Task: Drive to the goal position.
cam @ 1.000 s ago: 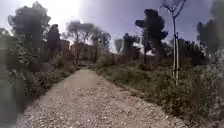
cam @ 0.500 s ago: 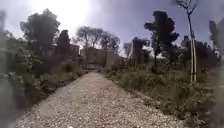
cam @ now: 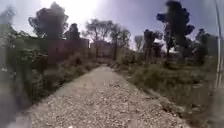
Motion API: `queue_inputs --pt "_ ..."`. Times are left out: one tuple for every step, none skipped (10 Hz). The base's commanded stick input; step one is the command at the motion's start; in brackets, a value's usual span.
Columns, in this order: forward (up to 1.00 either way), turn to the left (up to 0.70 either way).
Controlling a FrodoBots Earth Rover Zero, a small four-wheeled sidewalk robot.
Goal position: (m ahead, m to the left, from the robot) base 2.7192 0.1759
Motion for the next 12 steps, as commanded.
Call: queue_inputs --pt "0.70 0.00" --pt "0.70 0.00" --pt "0.70 0.00" --pt "0.70 0.00" --pt "0.70 0.00" --pt "0.70 0.00" --pt "0.70 0.00" --pt "0.70 0.00" --pt "0.70 0.00" --pt "0.70 0.00" --pt "0.70 0.00" --pt "0.70 0.00"
